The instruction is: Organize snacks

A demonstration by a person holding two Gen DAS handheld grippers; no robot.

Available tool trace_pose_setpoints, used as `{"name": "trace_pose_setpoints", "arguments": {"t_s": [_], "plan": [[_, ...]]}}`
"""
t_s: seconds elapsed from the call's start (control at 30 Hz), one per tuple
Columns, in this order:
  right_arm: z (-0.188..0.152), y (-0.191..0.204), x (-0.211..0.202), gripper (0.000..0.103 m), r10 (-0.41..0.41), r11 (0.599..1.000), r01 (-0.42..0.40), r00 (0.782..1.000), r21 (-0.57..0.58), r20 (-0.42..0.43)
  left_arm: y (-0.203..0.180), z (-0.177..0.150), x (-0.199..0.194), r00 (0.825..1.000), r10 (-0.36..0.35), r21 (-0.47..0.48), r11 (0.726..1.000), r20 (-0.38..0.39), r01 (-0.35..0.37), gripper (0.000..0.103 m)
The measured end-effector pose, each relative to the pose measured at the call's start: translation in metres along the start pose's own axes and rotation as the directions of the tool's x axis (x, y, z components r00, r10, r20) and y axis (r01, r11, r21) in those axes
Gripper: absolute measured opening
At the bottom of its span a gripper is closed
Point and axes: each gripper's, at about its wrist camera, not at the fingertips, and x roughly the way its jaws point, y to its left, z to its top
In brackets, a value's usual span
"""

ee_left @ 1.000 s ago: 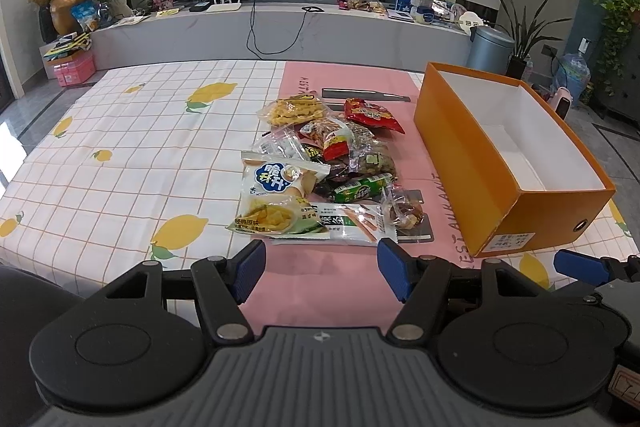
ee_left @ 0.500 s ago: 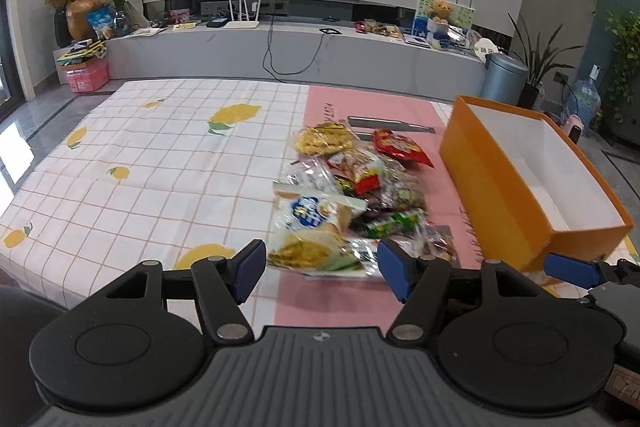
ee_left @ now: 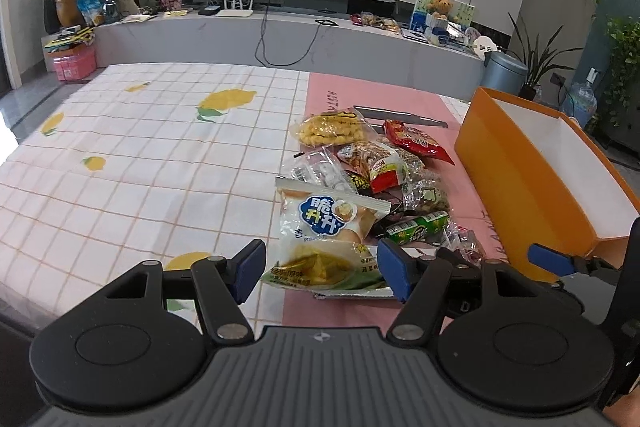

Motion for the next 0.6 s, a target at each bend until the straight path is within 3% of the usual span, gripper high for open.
{"name": "trace_pose_setpoints", "arguments": {"t_s": [0.33,0.47,0.6], "plan": [[-0.012,0.020,0.026,0.095,-0.019,0.989,0.031,0.997,-0.146,0.079,0.004,-0.001,0.038,1.000,-0.013,-0.021,1.000,-0.020,0.013,0.075],[-0.016,0.017,0.042,0.083,-0.056,0.990,0.062,0.997,-0.130,0.048,0.006,-0.002,0.053,0.999,-0.023,-0.045,0.999,-0.047,0.020,0.075],[-0.019,0.010,0.050,0.078,-0.047,0.997,0.049,0.998,-0.065,0.037,0.006,-0.004,0.064,0.998,-0.020,-0.058,0.998,-0.059,0.017,0.080]]}}
